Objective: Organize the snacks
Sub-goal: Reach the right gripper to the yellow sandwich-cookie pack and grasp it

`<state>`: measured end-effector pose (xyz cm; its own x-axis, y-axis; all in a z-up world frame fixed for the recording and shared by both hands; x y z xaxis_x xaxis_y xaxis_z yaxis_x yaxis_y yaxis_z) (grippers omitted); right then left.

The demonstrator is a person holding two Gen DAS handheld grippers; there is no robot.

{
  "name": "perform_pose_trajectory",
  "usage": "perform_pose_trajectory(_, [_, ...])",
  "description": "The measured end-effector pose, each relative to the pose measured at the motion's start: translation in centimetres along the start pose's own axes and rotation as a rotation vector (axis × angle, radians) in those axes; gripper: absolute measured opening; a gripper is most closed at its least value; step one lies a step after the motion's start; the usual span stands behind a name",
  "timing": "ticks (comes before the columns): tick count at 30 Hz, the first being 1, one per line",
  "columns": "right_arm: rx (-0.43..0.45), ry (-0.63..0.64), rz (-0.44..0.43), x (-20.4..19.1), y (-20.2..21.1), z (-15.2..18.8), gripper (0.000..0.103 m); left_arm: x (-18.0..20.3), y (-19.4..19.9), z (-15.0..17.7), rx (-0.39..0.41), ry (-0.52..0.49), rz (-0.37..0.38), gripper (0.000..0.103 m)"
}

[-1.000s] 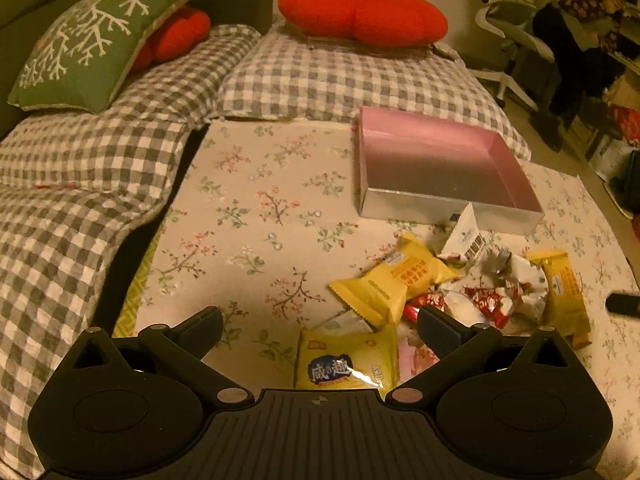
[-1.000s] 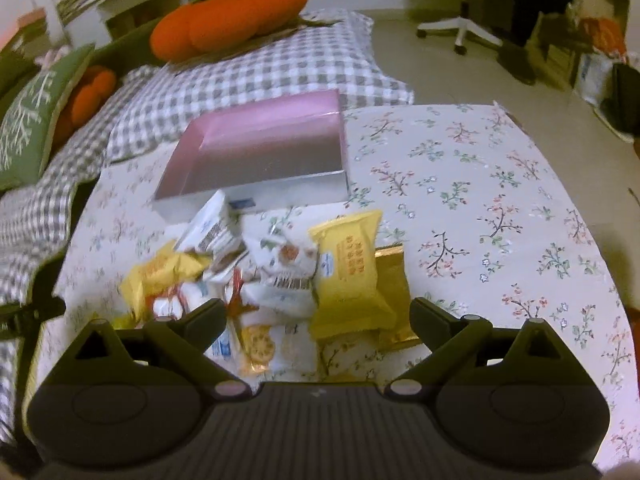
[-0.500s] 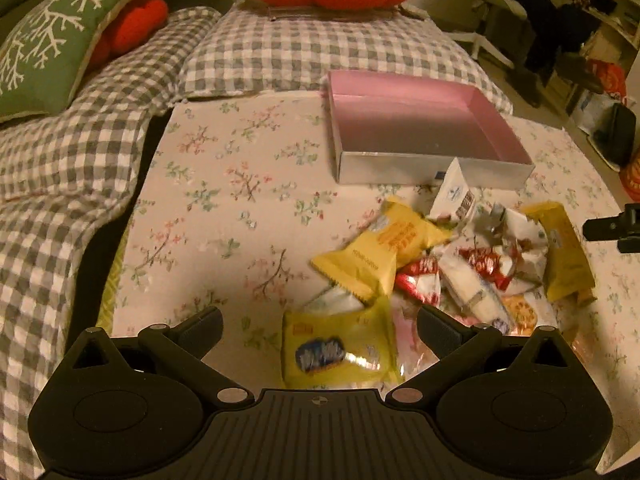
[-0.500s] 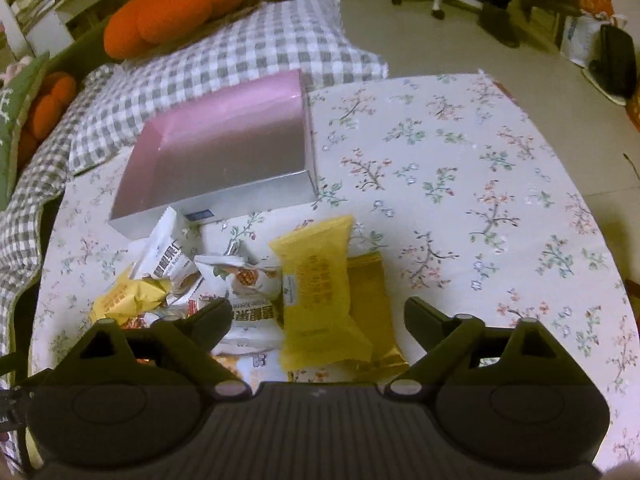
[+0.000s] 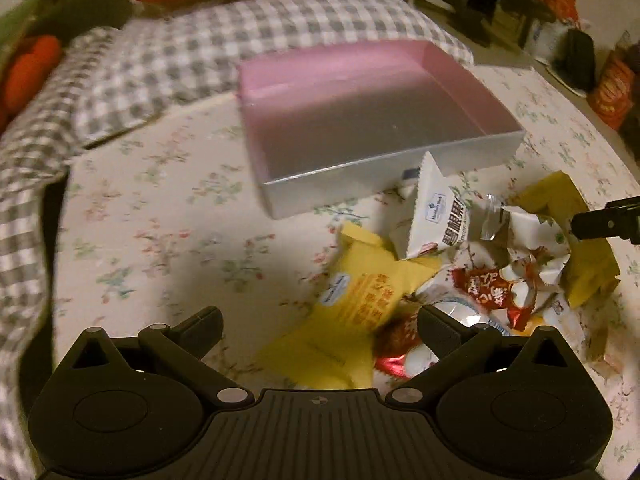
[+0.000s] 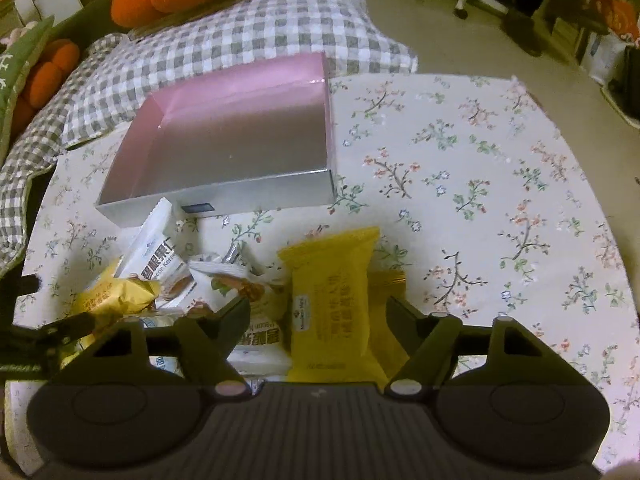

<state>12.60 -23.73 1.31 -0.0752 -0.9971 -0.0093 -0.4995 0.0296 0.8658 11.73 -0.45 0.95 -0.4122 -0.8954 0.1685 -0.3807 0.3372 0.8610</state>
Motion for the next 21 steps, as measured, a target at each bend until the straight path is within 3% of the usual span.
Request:
perform_pose_trajectory(5, [-0.022,0.030,0.011,-0.7,-1.0,0.1,0.061,-0.6,-1.7,-0.3,-0.023,-0.009,0.010,0.103])
perform_pose_trajectory(9, [-0.019,0.081,0.073,-1.2,-2.1,0.3,0.058,-1.0,-3.1,-0.2,-0.046,-0.027,0.012,0.101])
perform_pose_trajectory(13, [-0.070,0.107,0.088,-1.5,-3.3,0.9,0.046,-0.7,-3.6,0.2,-0.063,-0.062,0.010,0.094])
perform_pose_trajectory(15, [-0.051,0.126,0.097,-1.8,-3.1,1.0,0.041,-0.6,-3.6,0.2,-0.064,-0.052,0.018,0.079])
perform_pose_trajectory(16, [-0.048,0.123,0.092,-1.8,-2.9,1.0,0.040,-0.5,-3.5,0.1,-0.064,-0.049,0.023,0.062])
perform_pose_trajectory(17, [-0.050,0.118,0.089,-1.9,-2.7,1.0,0.040,-0.4,-3.4,0.1,-0.061,-0.047,0.023,0.052])
perform_pose_trajectory(21, [-0.053,0.111,0.082,-1.8,-2.3,1.3,0.039,-0.7,-3.2,-0.1,-0.052,-0.041,0.003,0.039])
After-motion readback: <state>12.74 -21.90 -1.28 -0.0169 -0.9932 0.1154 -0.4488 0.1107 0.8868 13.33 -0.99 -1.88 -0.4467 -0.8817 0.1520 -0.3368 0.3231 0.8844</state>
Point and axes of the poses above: each gripper's, at about its wrist camera, not at the fingertips, and y roughly against the way its jaws point, x to its right, z to its underside, the point moved 2 cm from there along -y, roughly the way its jaws point, and after that the axes turned 11 degrees about z, right-handed, at the moved point
